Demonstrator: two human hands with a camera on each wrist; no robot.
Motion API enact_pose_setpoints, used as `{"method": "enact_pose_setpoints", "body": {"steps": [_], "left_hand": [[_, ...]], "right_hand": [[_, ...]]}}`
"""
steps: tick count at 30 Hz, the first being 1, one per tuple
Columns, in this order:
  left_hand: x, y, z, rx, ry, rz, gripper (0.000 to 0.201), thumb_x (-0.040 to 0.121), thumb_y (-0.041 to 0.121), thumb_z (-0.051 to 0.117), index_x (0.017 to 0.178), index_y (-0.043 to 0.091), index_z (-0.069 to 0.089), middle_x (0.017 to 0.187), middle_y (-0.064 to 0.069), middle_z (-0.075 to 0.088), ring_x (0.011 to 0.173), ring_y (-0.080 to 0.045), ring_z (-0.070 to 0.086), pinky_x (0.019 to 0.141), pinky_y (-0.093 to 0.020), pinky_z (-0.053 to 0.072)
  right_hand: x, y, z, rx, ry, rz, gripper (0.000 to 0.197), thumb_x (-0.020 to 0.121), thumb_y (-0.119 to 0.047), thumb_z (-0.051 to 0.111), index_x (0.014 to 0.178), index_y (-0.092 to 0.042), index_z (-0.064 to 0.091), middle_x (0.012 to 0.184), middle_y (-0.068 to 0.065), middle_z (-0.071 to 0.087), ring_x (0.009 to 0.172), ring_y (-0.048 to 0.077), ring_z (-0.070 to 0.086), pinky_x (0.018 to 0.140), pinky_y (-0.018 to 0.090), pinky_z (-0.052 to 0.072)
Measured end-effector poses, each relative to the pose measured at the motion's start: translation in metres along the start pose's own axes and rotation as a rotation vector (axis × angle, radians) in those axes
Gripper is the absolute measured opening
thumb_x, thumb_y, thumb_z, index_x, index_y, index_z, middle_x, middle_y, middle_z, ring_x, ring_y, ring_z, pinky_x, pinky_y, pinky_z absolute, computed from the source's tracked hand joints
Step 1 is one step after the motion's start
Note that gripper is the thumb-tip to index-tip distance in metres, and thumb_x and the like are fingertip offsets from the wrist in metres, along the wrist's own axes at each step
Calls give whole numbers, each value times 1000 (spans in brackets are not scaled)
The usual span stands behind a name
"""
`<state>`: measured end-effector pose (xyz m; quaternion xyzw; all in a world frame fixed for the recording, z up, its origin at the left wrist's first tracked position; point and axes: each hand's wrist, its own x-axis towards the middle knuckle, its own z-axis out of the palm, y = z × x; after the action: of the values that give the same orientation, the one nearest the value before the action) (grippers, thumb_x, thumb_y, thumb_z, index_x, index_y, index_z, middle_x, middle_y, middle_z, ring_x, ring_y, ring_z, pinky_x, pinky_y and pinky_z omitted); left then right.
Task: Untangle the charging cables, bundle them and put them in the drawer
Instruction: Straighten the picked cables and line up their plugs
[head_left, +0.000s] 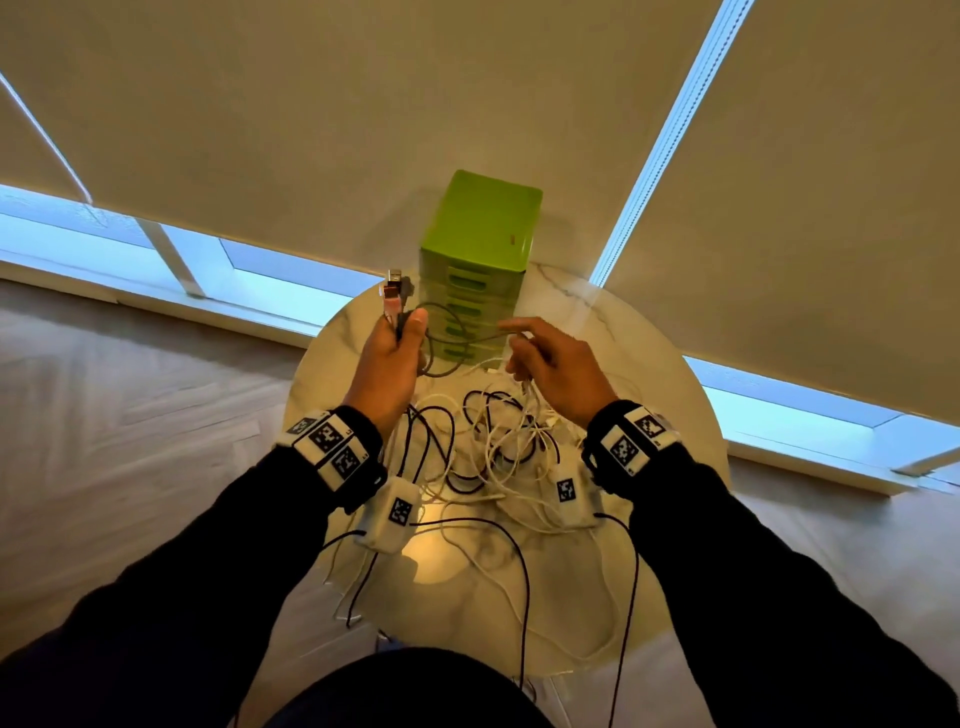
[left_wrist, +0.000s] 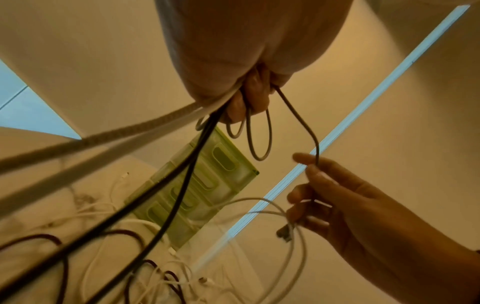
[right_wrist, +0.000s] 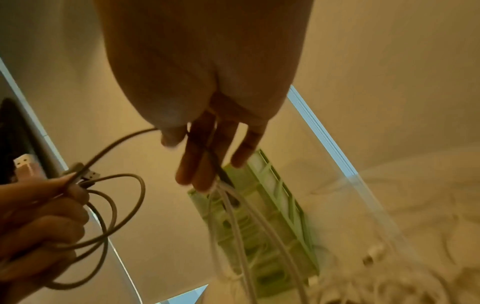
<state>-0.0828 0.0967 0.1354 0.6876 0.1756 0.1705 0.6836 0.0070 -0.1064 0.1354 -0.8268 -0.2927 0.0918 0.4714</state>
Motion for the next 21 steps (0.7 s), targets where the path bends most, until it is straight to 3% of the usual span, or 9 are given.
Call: {"method": "enact_pose_setpoints", "body": {"steps": [3,4,6,9,11,13,15,19,21], "left_hand": [[-5,-3,11,21,-64,34,19,105,41,46,101,26,57,60,18,42,57,-5,37,56,-26,33],[-8,-4,18,44,-101,47,23,102,47,46,104,29,59,61,17,43,58,-6,38,56,-27,34],[-14,-6,37,69,-155,45,24,97,54,48,94,33,58,60,15,41,56,-9,37,59,-32,33],[-21,2,67,107,-215,79,26,103,45,49,92,22,54,61,14,39,57,-8,38,62,-33,35],[-23,10,85,108,-267,98,29,103,43,49,85,21,48,60,13,36,55,-7,35,59,-32,32],[-25,19,101,115,-341,136,31,103,44,50,83,20,45,61,10,34,55,-9,33,57,-32,30],[-29,29,118,109,-393,149,30,102,44,51,85,21,46,63,8,33,57,-11,33,57,-32,31],[-39,42,145,31,-428,132,26,103,39,53,85,20,47,57,14,35,53,-7,31,54,-27,31],[-45,41,155,16,-479,132,23,103,38,53,91,18,50,55,15,36,52,-6,32,53,-25,31]], "right_hand": [[-6,-7,-9,-181,-388,66,22,96,-25,67,118,-28,68,95,-6,74,89,6,70,89,29,56],[-11,-10,-9,-198,-471,84,26,92,-31,72,117,-28,67,94,-7,74,89,5,69,88,24,53],[-24,-15,-8,-183,-523,96,28,90,-40,72,113,-25,65,88,-8,72,82,1,66,80,18,48],[-44,-16,-12,-45,-392,94,23,103,-33,54,103,-13,64,84,-10,68,79,-1,67,76,19,50],[-59,-6,-24,94,-200,120,26,107,-27,45,101,-12,65,89,-2,70,89,12,72,86,31,57],[-75,4,-38,249,-49,143,26,108,-25,42,98,-16,64,92,14,68,100,30,70,96,42,56],[-90,10,-49,307,-9,176,23,108,-26,42,99,-18,62,95,21,67,103,36,67,98,43,54],[-113,30,-53,-103,-150,215,23,104,-31,51,103,-11,64,101,8,69,96,23,64,92,43,50],[-122,42,-52,-183,-127,275,24,105,-27,51,107,-10,68,105,6,70,94,19,63,91,39,51]]}}
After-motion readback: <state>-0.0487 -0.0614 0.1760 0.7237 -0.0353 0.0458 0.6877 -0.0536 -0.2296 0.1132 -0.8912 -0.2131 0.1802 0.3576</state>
